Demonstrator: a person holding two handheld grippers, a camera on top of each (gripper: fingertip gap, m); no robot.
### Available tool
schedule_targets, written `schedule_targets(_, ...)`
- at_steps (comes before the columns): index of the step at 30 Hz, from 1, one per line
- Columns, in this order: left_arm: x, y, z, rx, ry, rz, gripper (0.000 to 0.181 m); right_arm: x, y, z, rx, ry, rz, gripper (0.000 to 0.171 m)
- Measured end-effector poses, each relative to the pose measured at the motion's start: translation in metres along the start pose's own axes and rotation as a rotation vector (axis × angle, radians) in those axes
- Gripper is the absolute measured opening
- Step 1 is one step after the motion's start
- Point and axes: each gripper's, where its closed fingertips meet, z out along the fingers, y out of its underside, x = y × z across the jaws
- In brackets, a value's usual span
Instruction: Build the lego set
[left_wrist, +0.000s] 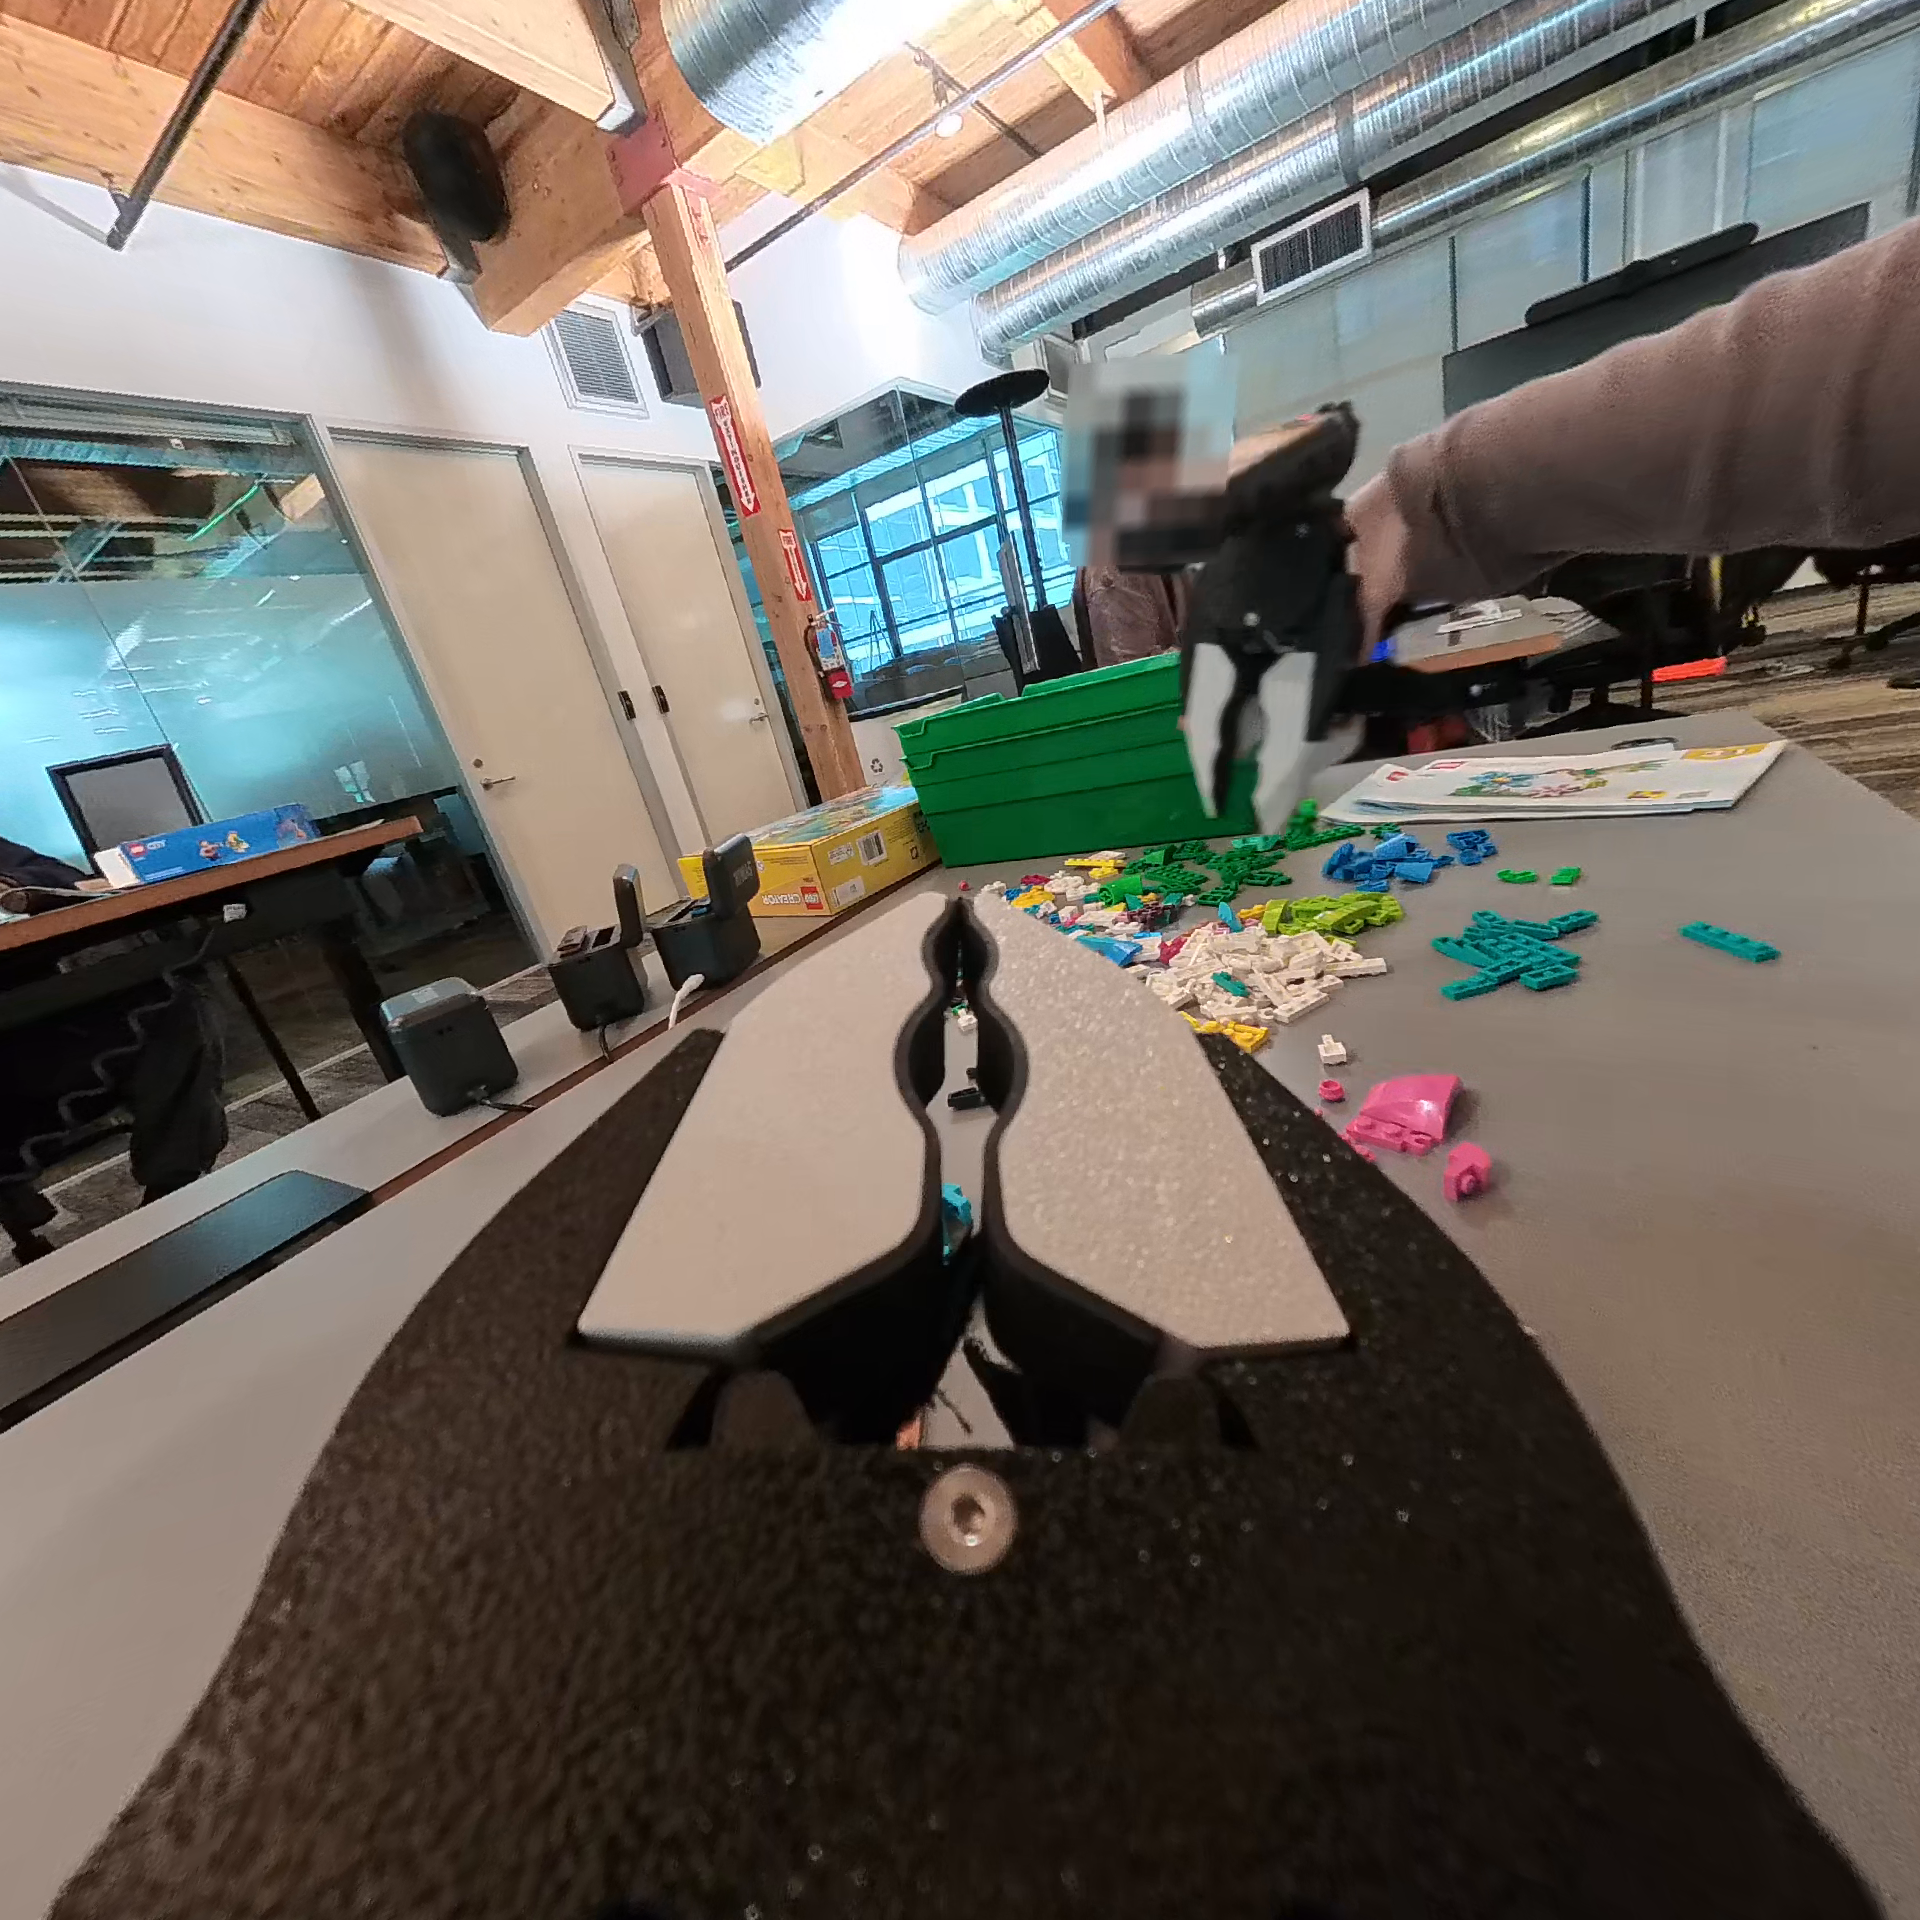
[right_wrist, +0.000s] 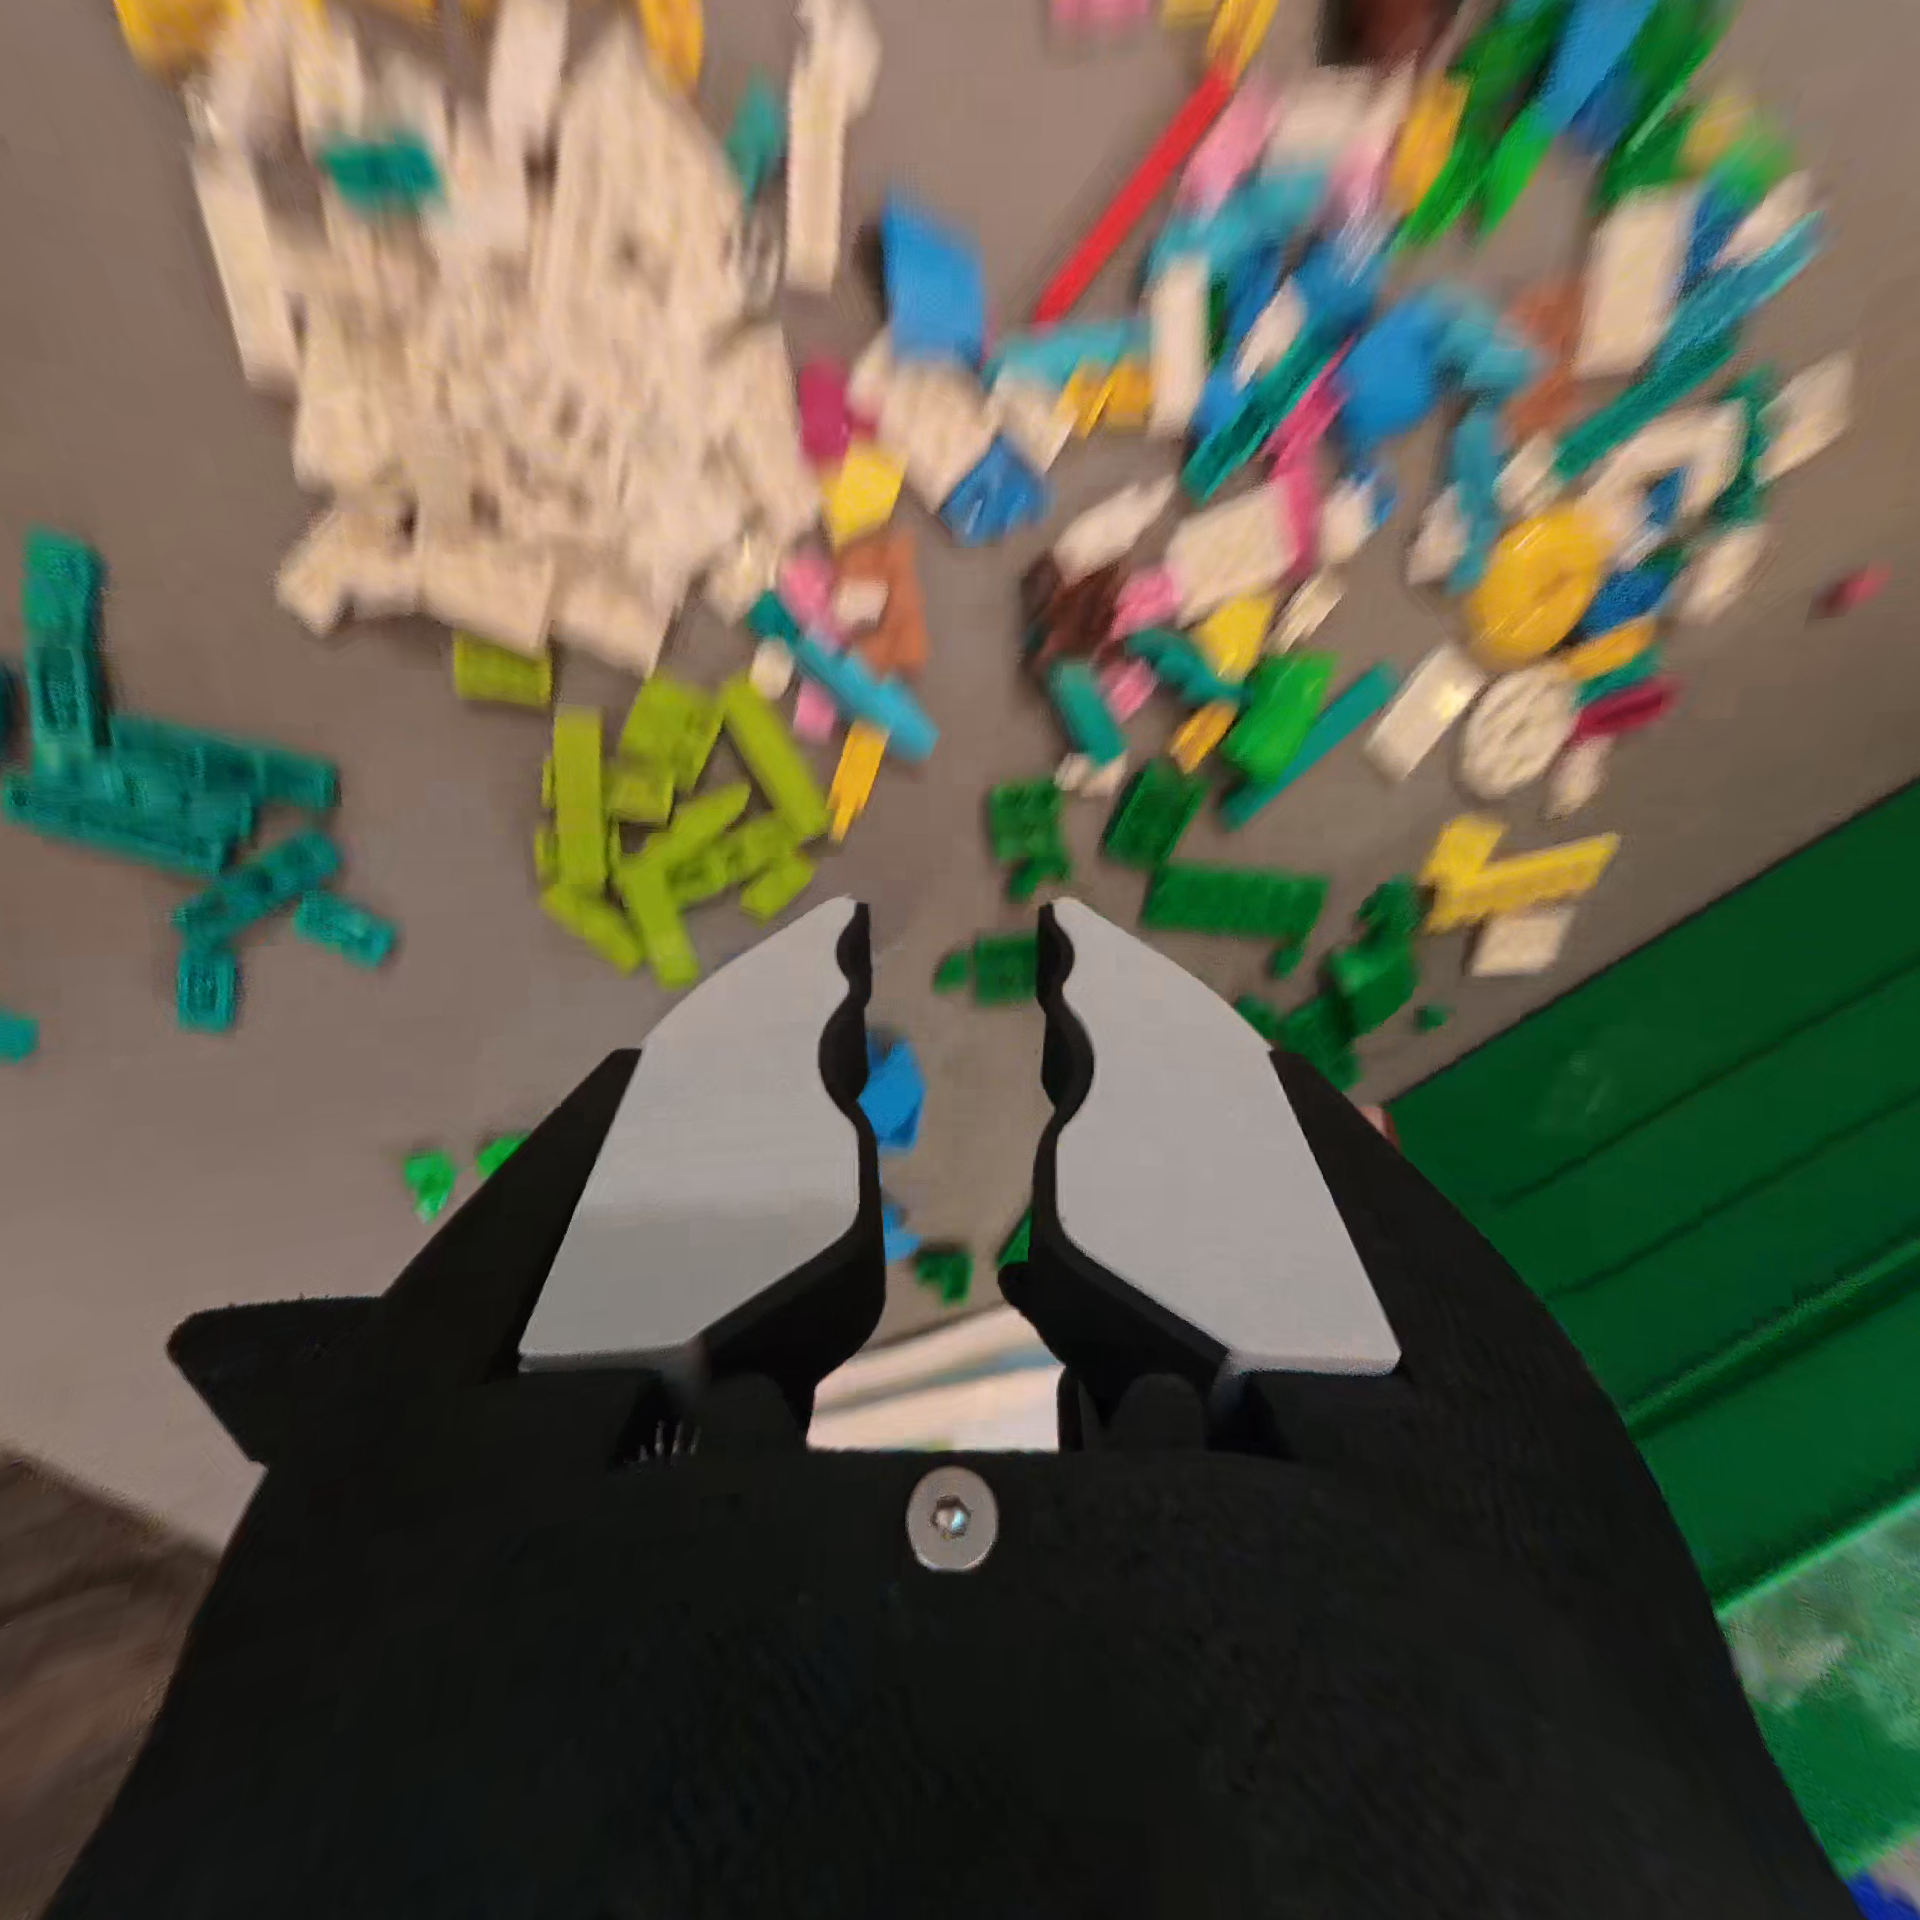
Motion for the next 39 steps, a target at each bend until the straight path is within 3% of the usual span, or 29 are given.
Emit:
schedule_targets(4, 0.000, 0.000, 0.000, 0.003, 0.002, -0.002, 0.000, 0.040, -0.062, 0.006, 0.132, 0.064, -0.039, 0.021)
schedule_targets(9, 0.001, 0.000, 0.000, 0.003, 0.005, 0.002, 0.000, 0.066, -0.112, 0.036, 0.193, -0.025, 0.032, 0.020)
schedule_targets(20, 0.001, 0.000, 0.001, 0.002, 0.009, 0.002, 0.000, 0.072, -0.123, 0.079, 0.053, -0.093, -0.032, 0.020)
schedule_targets(27, -0.010, -0.001, -0.001, 0.009, -0.040, -0.033, 0.000, 0.074, -0.130, 0.066, 0.106, -0.036, -0.044, 0.003)
schedule_targets(32, -0.026, 0.000, -0.003, 0.018, -0.097, -0.115, 0.000, 0.034, -0.160, 0.033, 0.250, 0.044, -0.175, 0.003)
schedule_targets(39, -0.035, 0.000, -0.005, 0.022, -0.134, -0.147, 0.000, -0.130, -0.235, 0.000, 0.573, 0.183, -0.760, 0.003)
